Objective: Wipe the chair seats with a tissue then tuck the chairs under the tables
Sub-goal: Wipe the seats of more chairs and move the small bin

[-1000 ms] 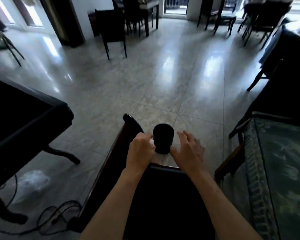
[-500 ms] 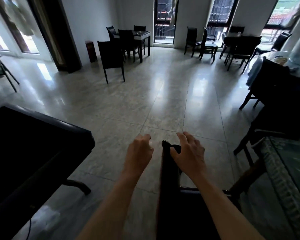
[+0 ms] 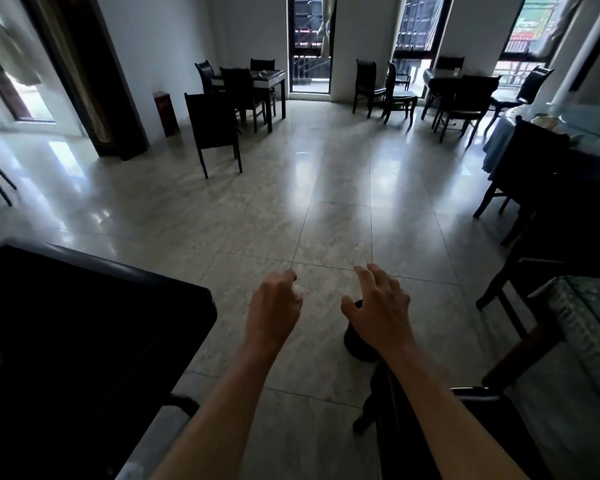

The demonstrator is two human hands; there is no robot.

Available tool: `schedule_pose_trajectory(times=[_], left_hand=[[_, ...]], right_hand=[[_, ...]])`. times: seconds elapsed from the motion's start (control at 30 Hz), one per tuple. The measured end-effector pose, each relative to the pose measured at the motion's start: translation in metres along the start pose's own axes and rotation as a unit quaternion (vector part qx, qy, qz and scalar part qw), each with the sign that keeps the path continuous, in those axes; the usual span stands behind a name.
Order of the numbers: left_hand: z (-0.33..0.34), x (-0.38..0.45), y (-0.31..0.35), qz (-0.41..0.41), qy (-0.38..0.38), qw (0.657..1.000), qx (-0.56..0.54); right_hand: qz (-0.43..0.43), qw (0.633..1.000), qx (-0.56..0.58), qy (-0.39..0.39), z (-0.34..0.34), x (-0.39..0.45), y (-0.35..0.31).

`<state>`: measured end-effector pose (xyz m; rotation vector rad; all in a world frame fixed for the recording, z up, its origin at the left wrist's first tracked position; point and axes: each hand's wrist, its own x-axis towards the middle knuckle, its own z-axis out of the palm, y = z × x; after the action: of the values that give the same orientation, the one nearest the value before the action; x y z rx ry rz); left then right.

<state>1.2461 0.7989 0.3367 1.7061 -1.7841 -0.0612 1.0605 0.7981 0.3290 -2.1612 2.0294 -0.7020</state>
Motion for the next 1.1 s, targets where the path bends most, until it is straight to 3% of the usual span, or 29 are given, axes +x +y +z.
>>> schedule_pose_trajectory(times=[1.1], left_hand=[[0.198,0.481,-0.085,0.094,-0.064,0.99,-0.079]], right_hand=[[0.093,0.993,-0.046,0.048,0.132,0.467,0.025]])
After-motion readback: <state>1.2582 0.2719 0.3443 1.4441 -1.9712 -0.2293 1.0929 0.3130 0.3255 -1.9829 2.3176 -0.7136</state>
